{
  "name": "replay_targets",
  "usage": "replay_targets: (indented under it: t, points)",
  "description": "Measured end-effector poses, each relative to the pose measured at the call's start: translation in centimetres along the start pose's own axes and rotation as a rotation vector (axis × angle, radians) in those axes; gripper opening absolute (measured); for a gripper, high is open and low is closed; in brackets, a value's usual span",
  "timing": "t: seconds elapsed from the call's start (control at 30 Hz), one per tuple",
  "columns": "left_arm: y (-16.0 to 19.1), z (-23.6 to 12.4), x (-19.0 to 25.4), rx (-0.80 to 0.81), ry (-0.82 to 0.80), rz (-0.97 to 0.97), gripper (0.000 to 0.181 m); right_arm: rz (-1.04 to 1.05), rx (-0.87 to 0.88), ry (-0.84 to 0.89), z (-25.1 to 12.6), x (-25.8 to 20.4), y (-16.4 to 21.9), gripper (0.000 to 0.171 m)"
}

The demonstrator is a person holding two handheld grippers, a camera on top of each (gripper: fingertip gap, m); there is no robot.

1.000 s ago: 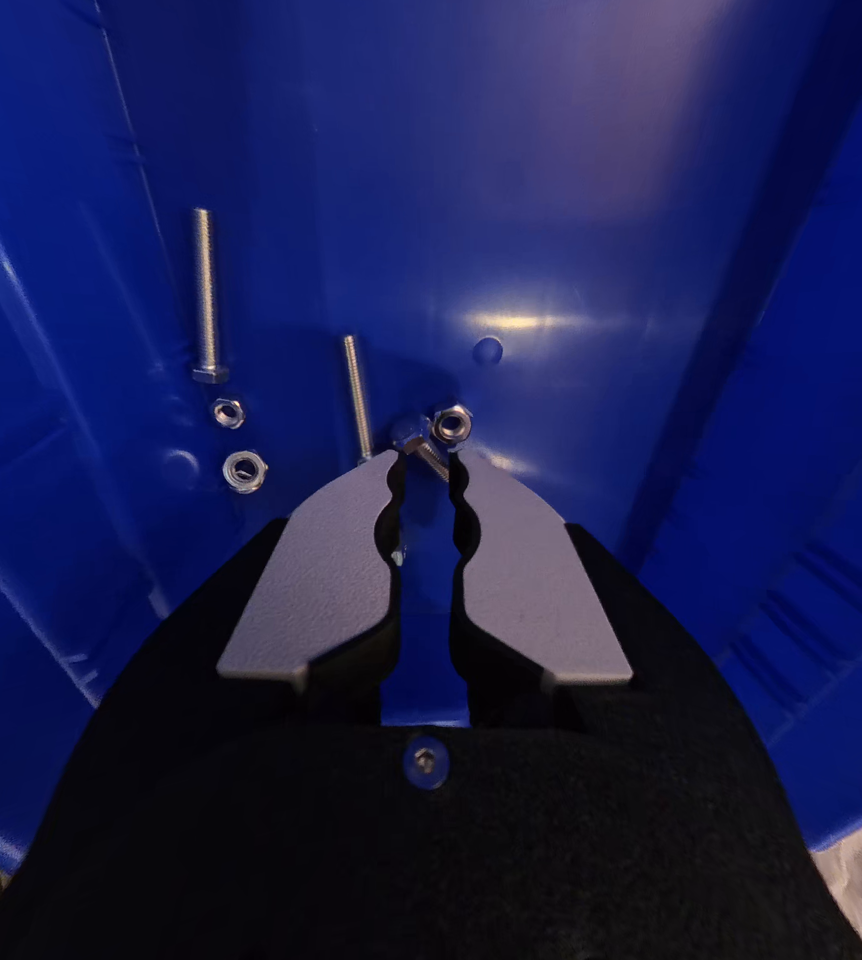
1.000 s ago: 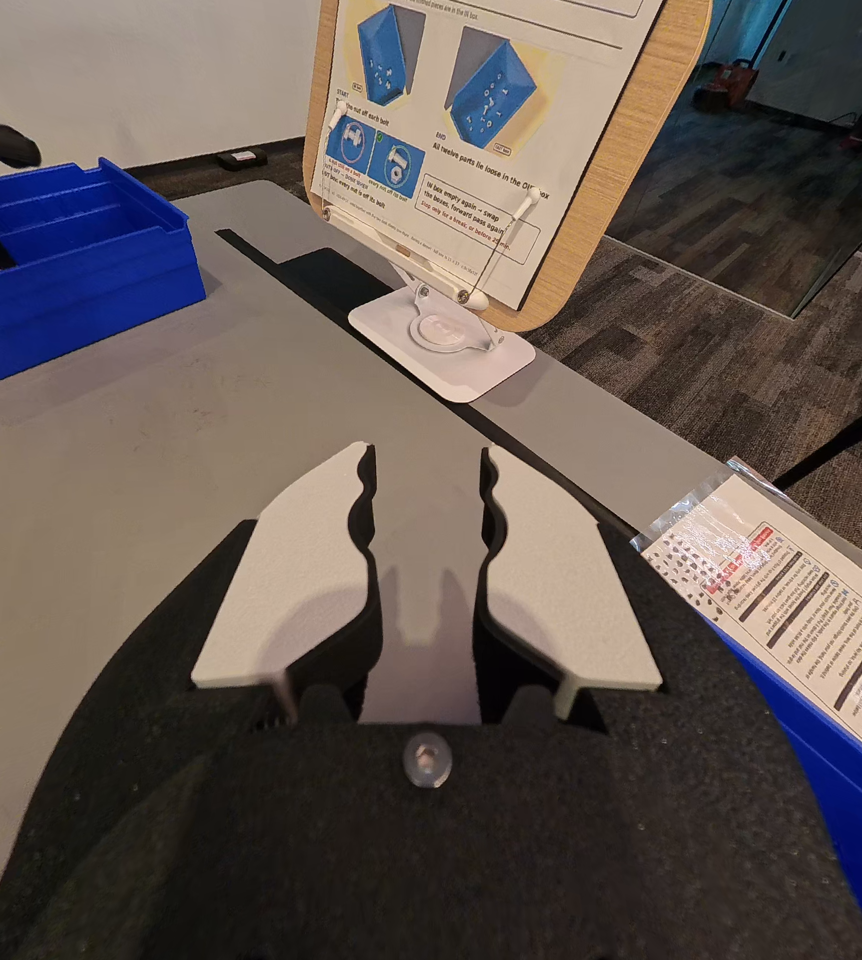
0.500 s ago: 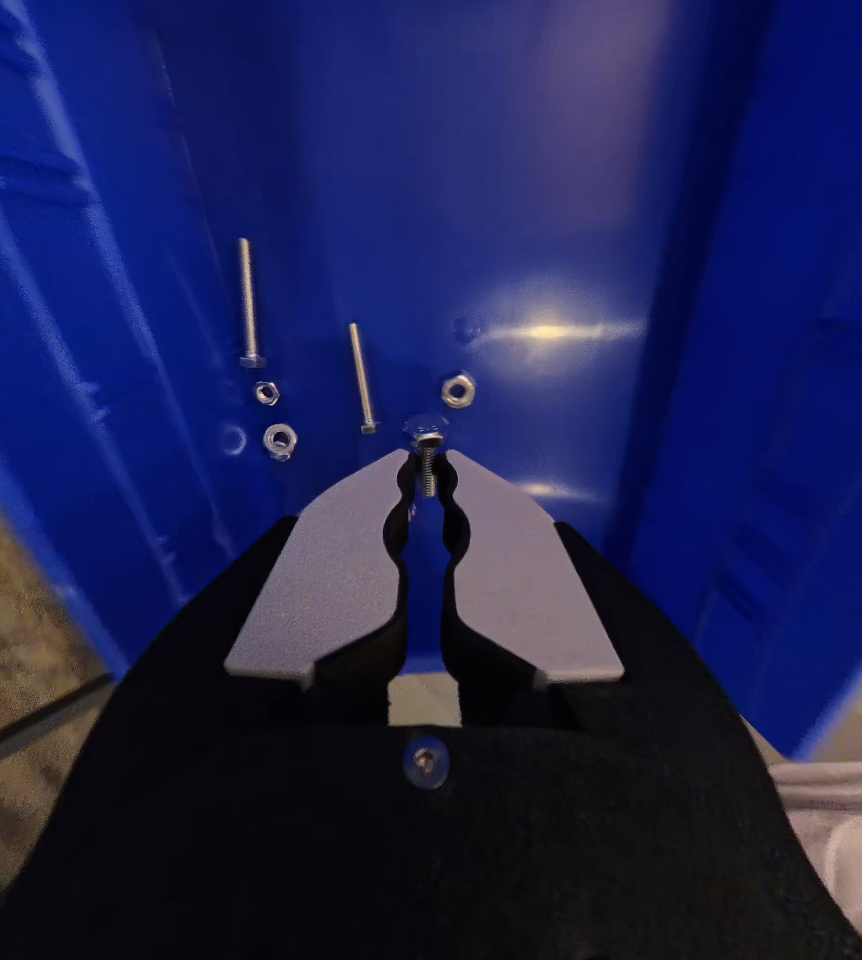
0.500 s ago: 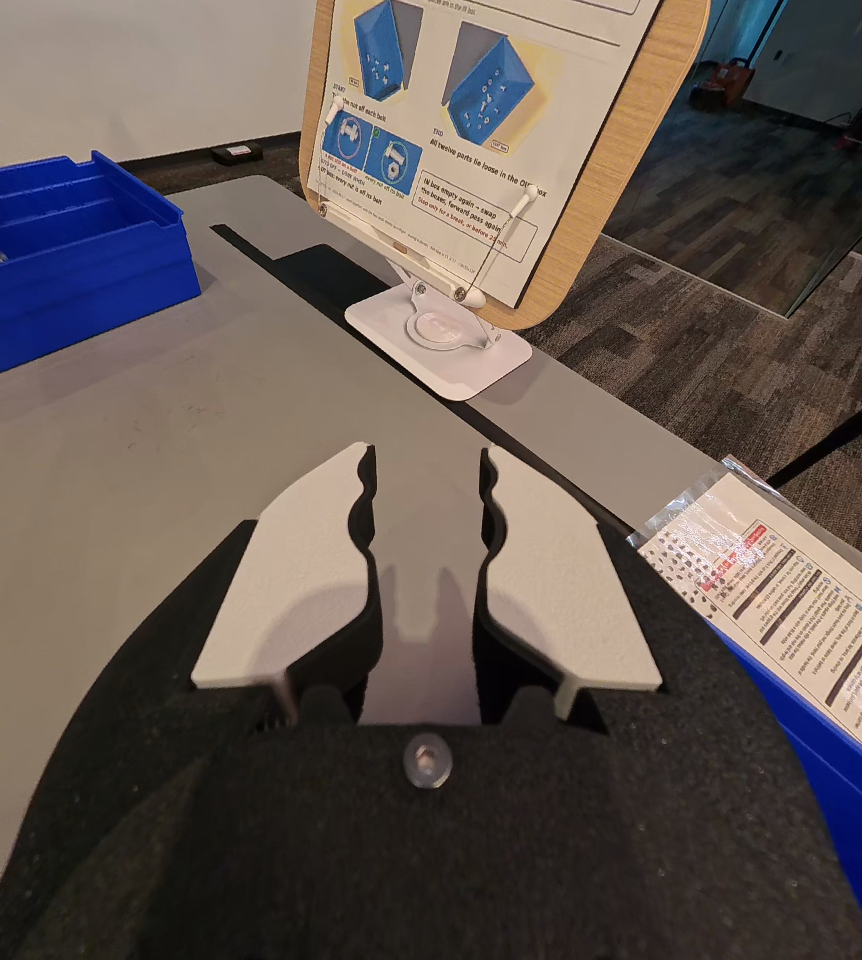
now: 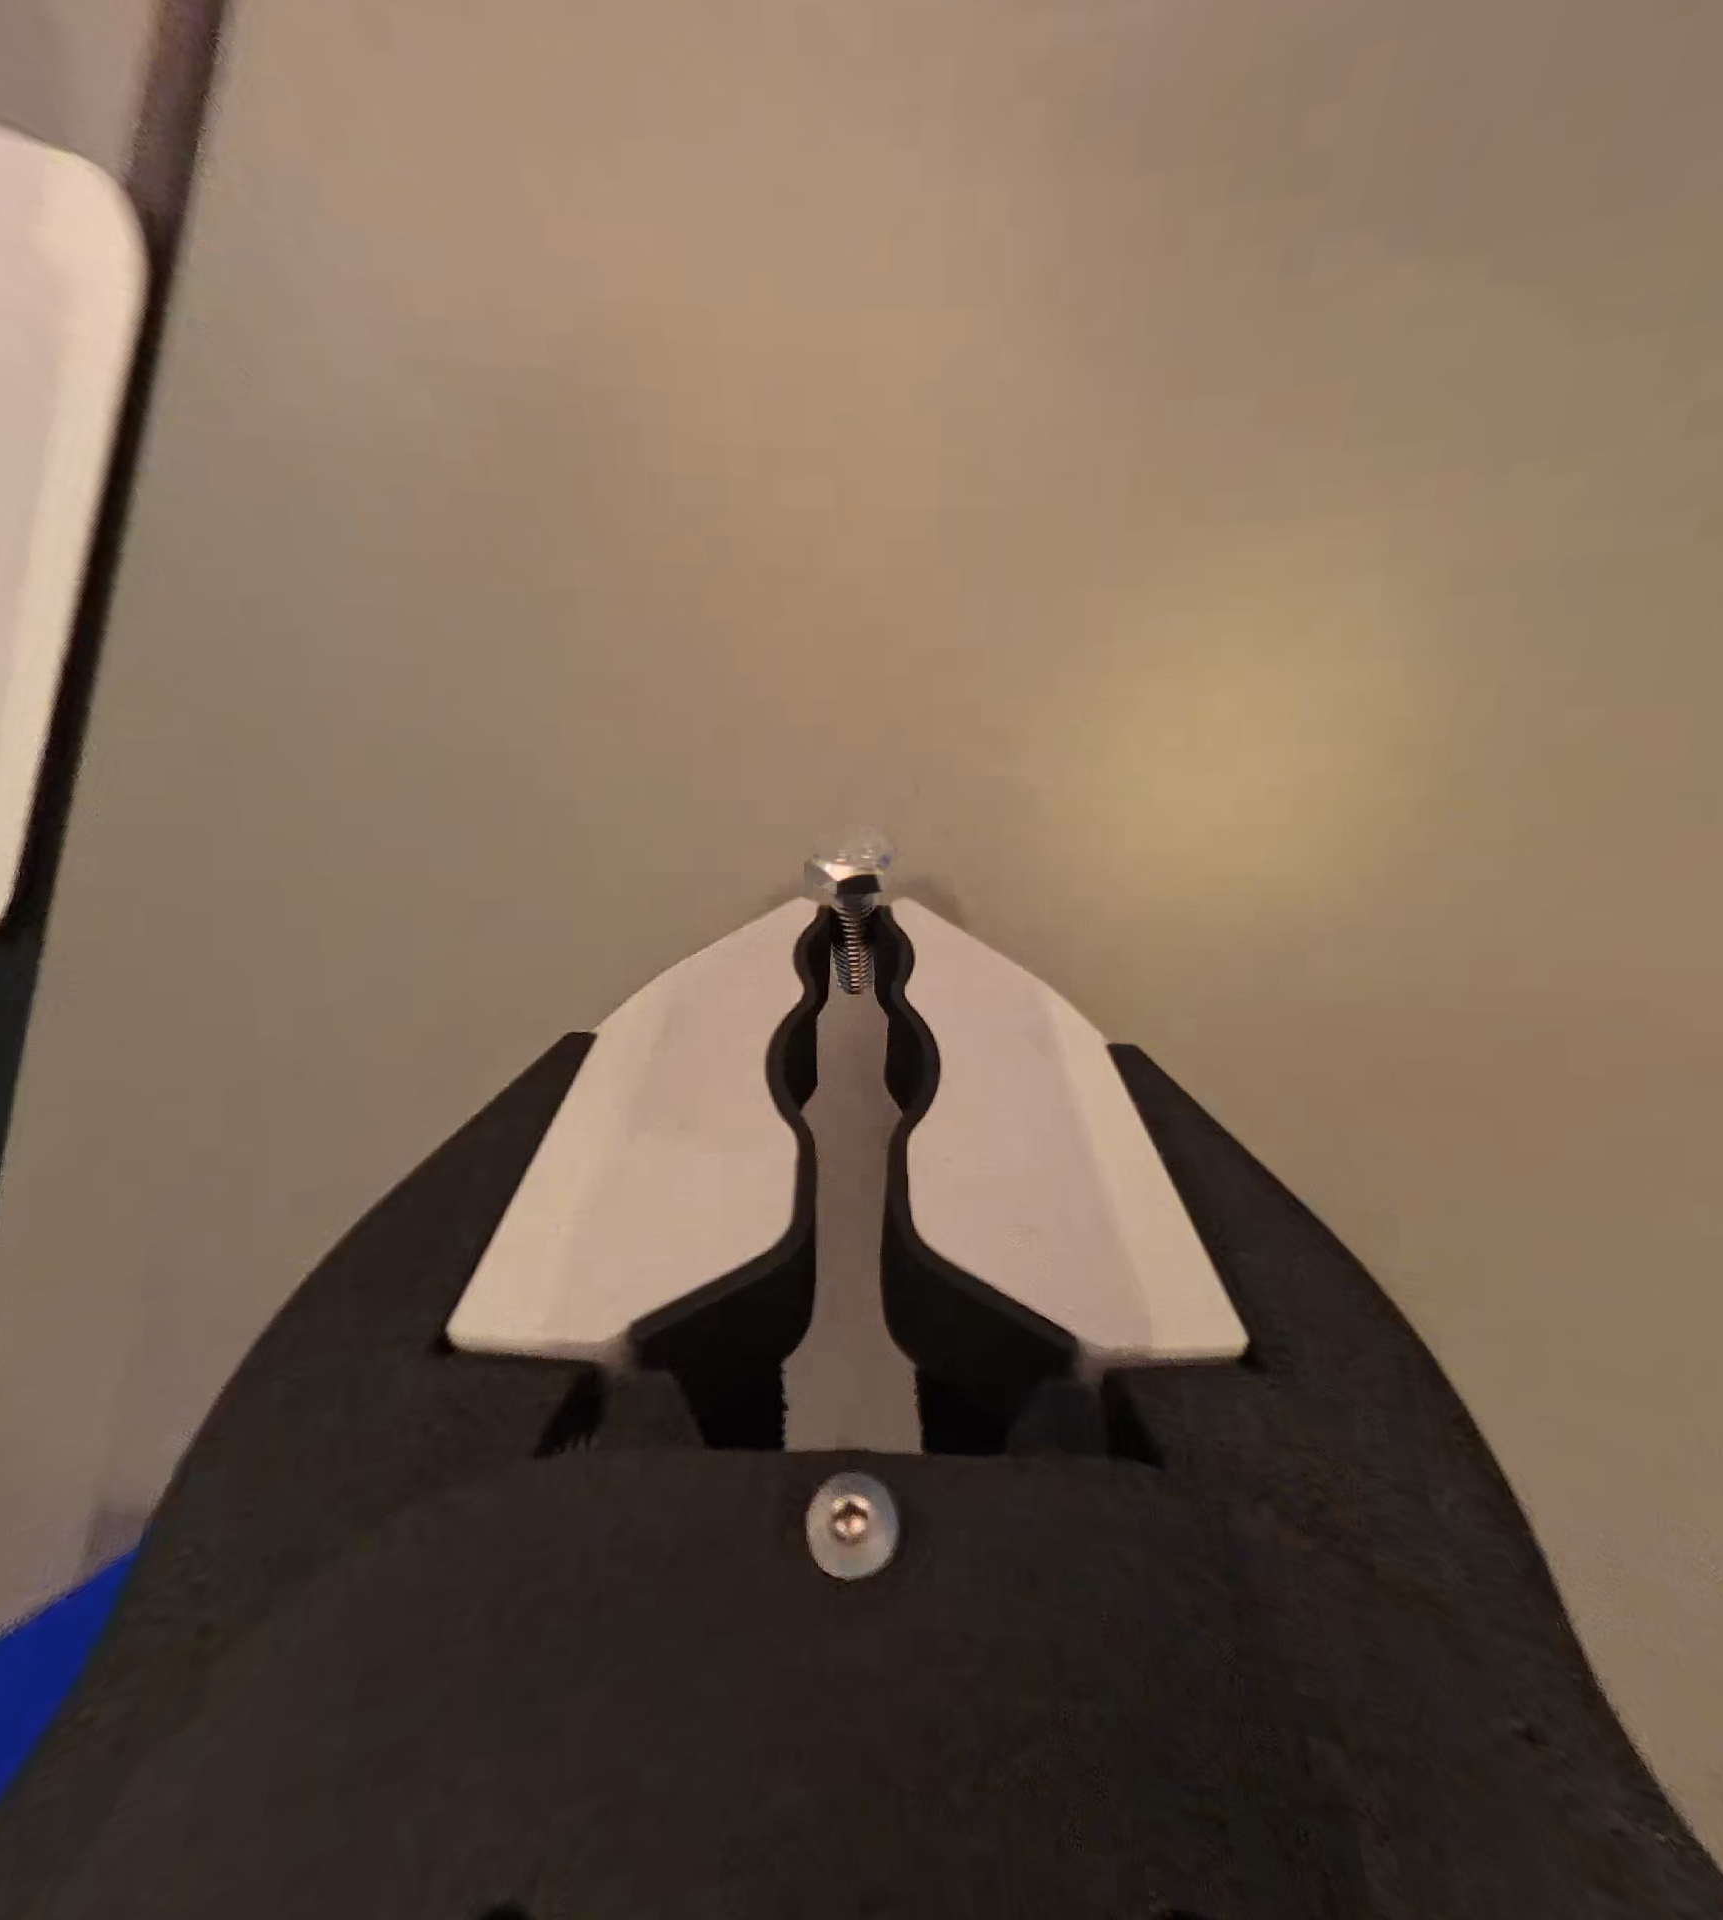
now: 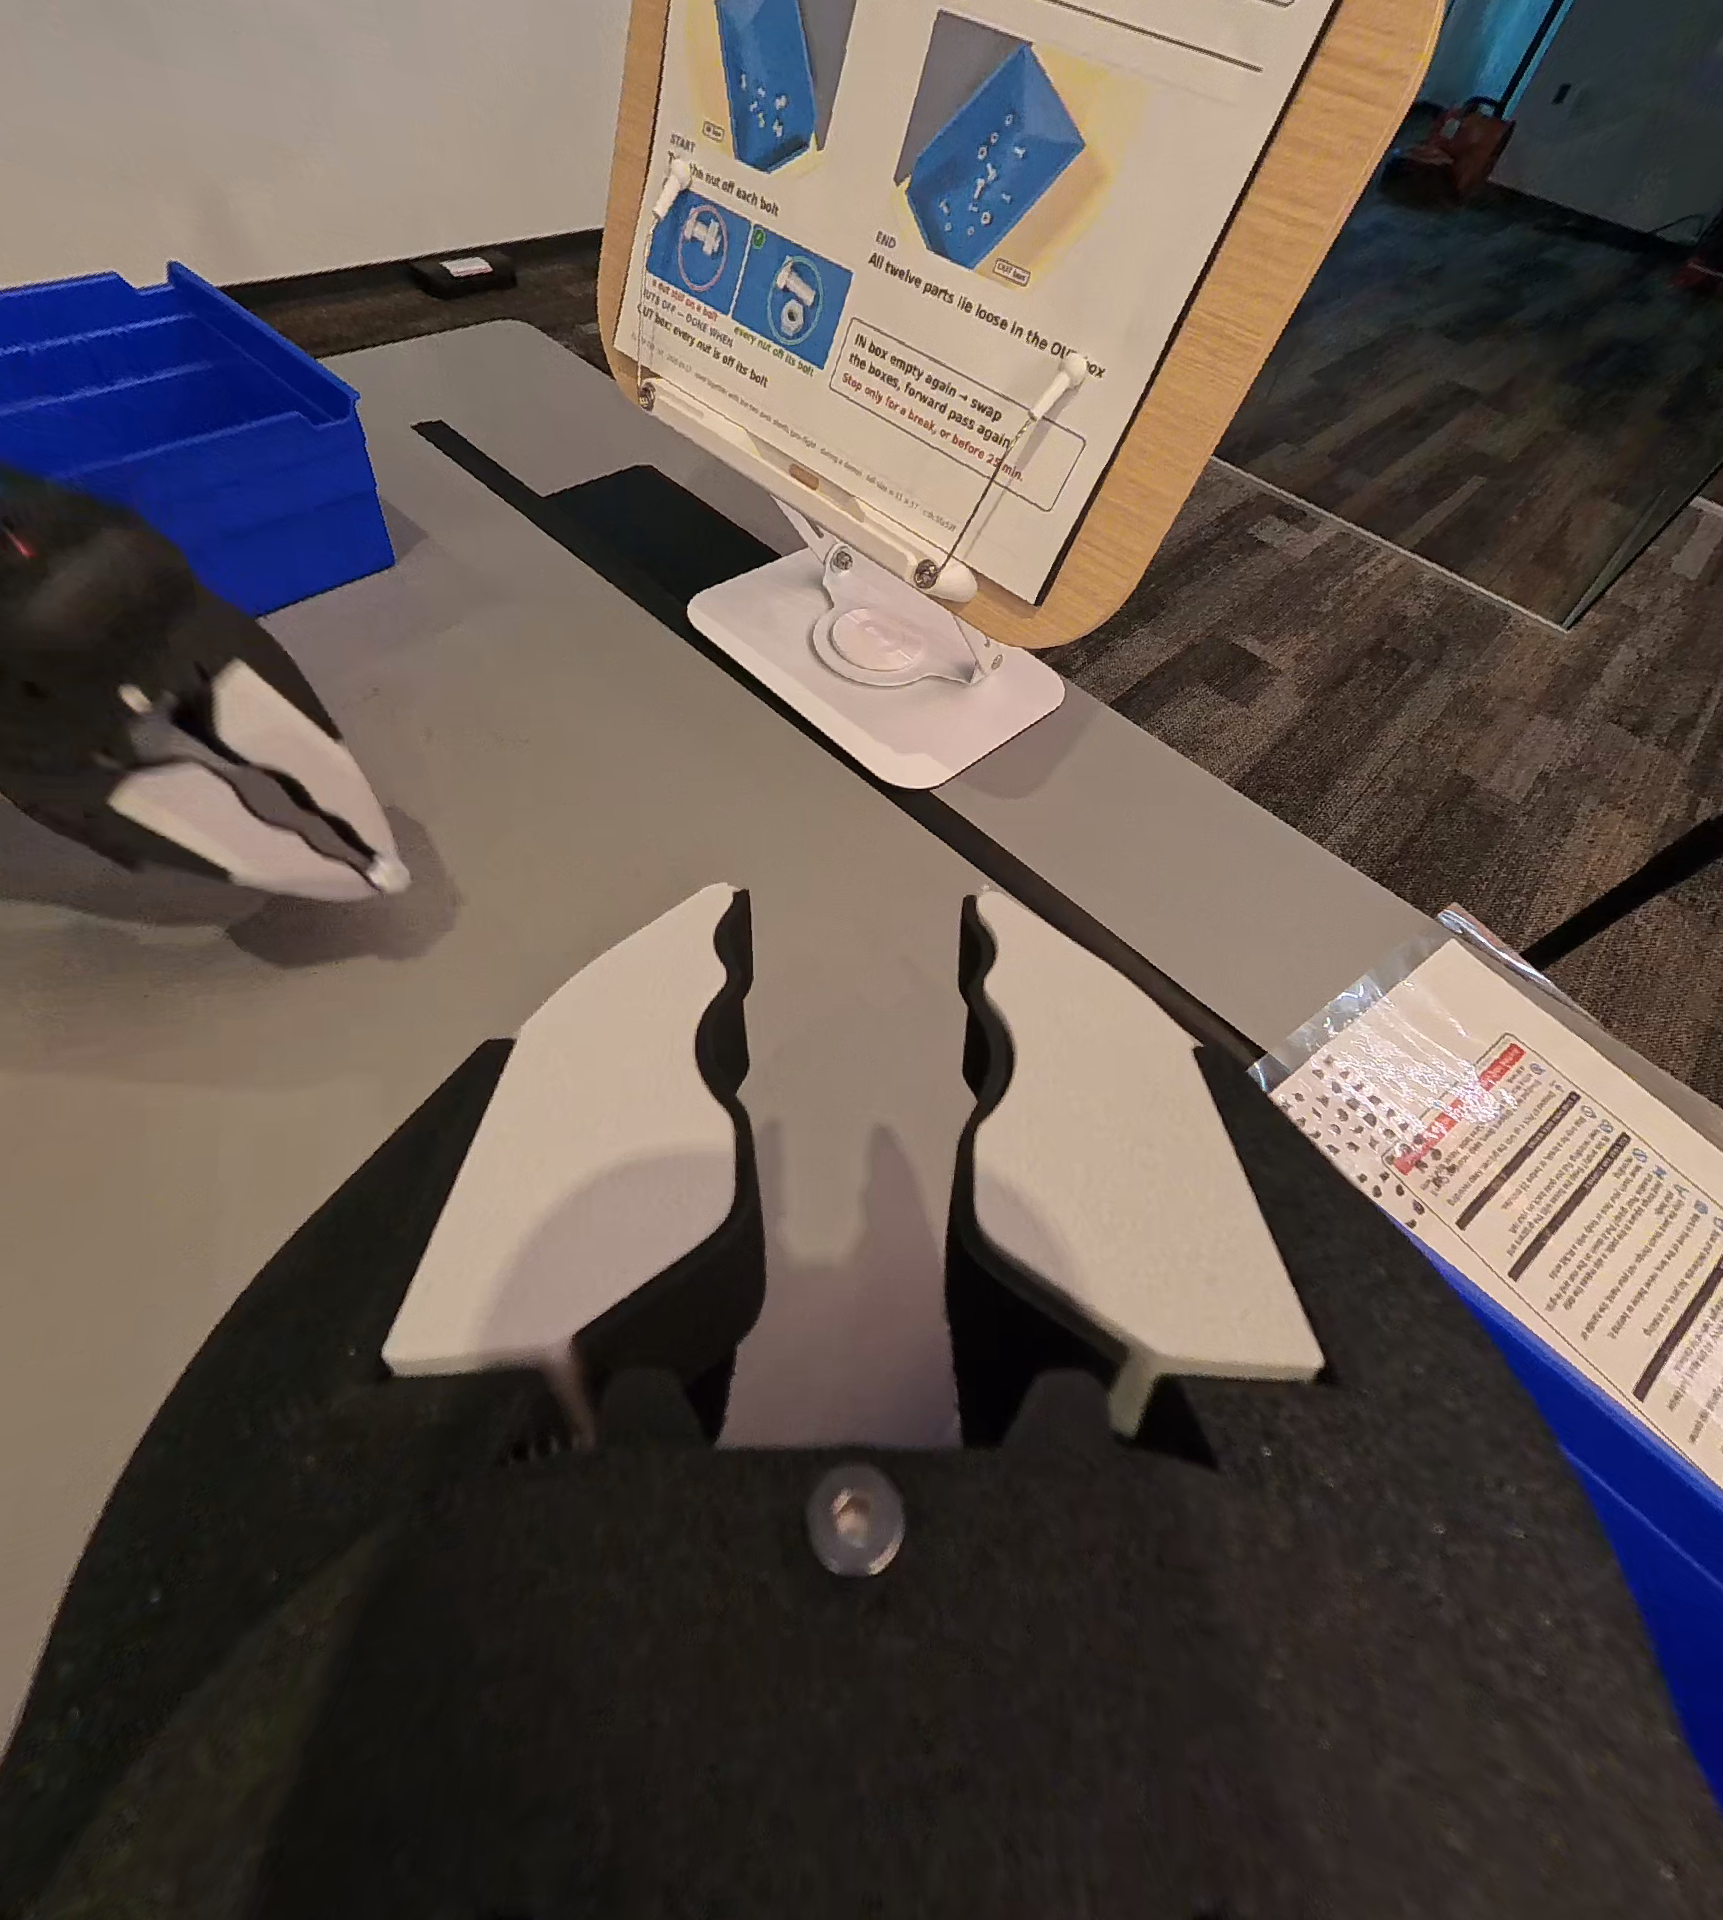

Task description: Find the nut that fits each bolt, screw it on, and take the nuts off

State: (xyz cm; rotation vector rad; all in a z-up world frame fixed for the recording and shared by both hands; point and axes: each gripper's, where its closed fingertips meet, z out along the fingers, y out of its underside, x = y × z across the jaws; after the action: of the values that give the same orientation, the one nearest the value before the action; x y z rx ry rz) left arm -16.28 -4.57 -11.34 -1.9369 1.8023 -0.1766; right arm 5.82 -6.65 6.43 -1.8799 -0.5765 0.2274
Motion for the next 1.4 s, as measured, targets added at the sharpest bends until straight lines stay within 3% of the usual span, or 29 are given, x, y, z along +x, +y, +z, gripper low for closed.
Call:
replay_targets:
  t: [0.27,0.43,0.67,0.8,0.9,1.03,1.13,1.23,1.4]
  points:
    - [-0.9,2.6,3.5,-0.016,0.162,0.097,0.007,-0.007,-0.026,-0.019,0.7,-0.4,0.4,0.038]
    - [0.2,3.8,4.3,-0.120,0.161,0.144,0.007,-0.014,-0.059,-0.008,1.2,-0.2,1.0,0.038]
    - [-0.7,3.6,3.3,-0.050,0.091,0.163,0.008,-0.025,-0.073,-0.005,1.4,-0.3,1.2,0.038]
    - [-1.9,1.1,1.6,0.076,0.053,0.084,0.013,-0.024,-0.085,-0.009,1.5,-0.2,1.5,0.038]
    - [-1.6,-4.5,-2.3,0.179,-0.052,0.009,0.016,-0.019,-0.093,-0.016,1.7,-0.1,1.8,0.038]
    - [3.0,-15.3,-7.9,0.299,-0.160,-0.207,0.025,-0.013,-0.094,-0.022,1.8,0.0,2.0,0.038]
    - [12.3,-19.3,-10.2,0.191,-0.207,-0.432,0.025,-0.002,-0.089,-0.026,1.7,0.1,1.9,0.038]
    - [23.2,-19.1,-11.7,-0.075,-0.245,-0.708,0.020,-0.001,-0.089,-0.026,1.7,0.1,2.0,0.038]
    - [28.8,-14.6,-9.8,-0.143,0.100,-1.112,0.016,-0.001,-0.088,-0.021,1.4,0.2,2.0,0.038]
